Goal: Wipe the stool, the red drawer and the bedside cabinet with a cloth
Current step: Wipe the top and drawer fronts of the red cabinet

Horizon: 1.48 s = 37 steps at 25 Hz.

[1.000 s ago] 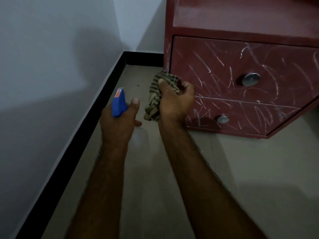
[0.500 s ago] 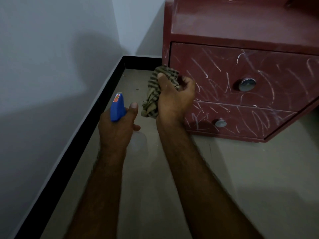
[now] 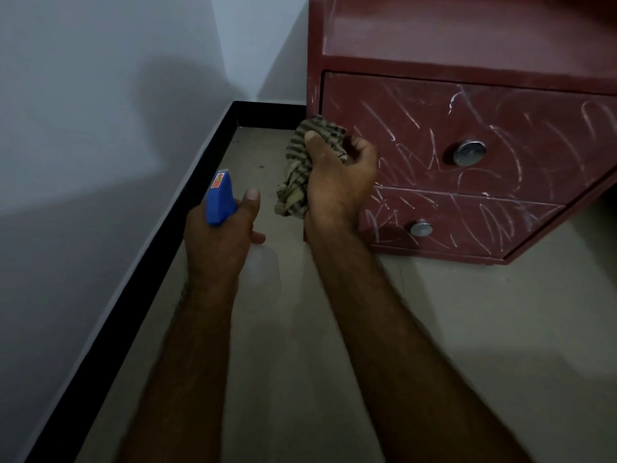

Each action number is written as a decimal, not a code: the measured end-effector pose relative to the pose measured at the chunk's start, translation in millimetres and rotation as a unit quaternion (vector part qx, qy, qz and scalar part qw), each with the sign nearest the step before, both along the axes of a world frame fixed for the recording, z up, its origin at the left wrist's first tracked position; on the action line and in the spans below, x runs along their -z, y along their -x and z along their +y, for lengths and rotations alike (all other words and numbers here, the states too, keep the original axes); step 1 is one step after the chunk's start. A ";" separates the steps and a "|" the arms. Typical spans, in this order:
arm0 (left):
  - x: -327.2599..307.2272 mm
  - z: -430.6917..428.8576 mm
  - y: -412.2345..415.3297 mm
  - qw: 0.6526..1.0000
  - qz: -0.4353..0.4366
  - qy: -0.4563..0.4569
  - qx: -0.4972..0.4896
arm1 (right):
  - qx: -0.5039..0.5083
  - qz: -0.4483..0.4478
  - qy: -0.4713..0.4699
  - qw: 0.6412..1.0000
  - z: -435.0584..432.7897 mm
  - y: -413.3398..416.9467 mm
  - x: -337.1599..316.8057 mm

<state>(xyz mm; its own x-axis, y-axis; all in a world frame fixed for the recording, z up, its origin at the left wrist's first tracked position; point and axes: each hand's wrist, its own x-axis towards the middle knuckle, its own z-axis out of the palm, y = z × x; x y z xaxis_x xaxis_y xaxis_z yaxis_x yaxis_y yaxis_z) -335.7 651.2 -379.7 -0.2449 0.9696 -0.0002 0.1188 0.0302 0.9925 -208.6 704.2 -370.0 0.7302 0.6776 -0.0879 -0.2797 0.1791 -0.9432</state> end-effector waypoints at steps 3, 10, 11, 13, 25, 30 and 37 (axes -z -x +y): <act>-5.3 -0.8 0.6 1.000 -0.009 -0.013 -0.001 | 0.010 0.013 0.032 0.999 -1.5 6.8 10.7; -8.5 -1.1 -1.5 1.000 -0.004 -0.012 0.002 | 0.000 0.008 -0.012 1.000 3.2 4.1 -14.8; -8.6 -1.3 -1.5 1.000 -0.004 -0.010 0.002 | 0.005 -0.003 -0.012 1.000 3.2 4.5 -19.5; -8.9 -1.9 -1.6 1.000 -0.003 -0.009 0.001 | 0.005 -0.010 -0.007 1.000 0.8 6.1 -21.1; -15.2 -1.5 -2.6 1.000 0.006 -0.021 0.005 | -0.007 -0.022 -0.080 0.997 -7.5 9.7 -49.4; -13.8 -0.7 -0.8 1.000 0.001 -0.015 0.001 | -0.009 -0.024 -0.029 0.999 -12.9 14.4 -33.7; -13.4 0.1 -2.5 1.000 0.004 -0.008 0.006 | -0.001 -0.020 -0.091 0.996 -8.9 9.9 -61.1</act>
